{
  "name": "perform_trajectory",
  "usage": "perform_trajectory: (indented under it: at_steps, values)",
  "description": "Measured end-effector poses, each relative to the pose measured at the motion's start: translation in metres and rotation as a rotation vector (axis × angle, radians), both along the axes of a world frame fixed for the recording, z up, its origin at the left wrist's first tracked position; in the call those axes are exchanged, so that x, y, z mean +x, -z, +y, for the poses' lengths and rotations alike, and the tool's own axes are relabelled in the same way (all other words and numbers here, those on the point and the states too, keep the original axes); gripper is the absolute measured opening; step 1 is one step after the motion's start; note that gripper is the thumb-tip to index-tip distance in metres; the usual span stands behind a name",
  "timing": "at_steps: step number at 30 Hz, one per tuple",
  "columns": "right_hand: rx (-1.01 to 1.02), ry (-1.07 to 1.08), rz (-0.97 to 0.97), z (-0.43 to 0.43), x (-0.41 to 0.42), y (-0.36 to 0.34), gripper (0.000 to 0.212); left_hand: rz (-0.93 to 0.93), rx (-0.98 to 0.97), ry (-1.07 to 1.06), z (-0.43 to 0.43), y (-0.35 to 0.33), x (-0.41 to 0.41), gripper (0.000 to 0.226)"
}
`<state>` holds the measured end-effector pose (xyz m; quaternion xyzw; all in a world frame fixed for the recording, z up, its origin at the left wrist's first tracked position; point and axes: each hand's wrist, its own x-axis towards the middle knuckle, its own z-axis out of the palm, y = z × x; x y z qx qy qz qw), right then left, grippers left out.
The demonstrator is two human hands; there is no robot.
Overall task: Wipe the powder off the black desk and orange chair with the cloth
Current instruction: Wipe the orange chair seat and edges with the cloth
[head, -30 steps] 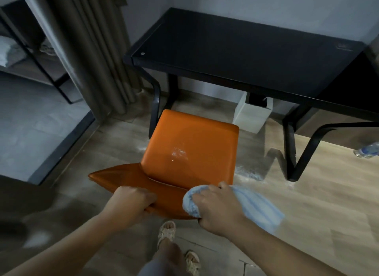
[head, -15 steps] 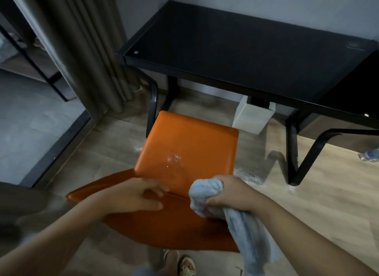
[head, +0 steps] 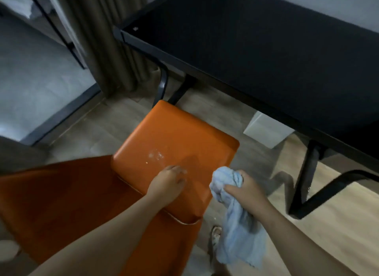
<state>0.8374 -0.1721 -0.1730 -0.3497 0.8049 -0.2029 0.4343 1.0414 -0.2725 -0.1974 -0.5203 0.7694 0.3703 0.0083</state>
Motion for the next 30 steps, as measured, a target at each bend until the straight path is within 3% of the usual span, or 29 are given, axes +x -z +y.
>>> perform_trajectory:
  at_steps: [7,13,24,30]
  values:
    - [0.047,-0.154,0.034,-0.015,-0.053,0.041,0.037,-0.081,0.098,-0.285,0.040,0.054,-0.035,0.039]
    - [0.050,-0.294,0.240,-0.050,-0.054,0.080,0.054,-0.209,0.177,-0.512,0.041,0.088,-0.030,0.050]
    - [0.033,-0.367,0.619,-0.113,-0.051,0.150,0.056,-0.263,0.246,-0.659,0.017,0.149,-0.027,0.071]
    - [0.031,-0.649,0.727,-0.149,-0.046,0.191,0.059,-0.319,0.241,-0.856,0.004,0.174,-0.028,0.079]
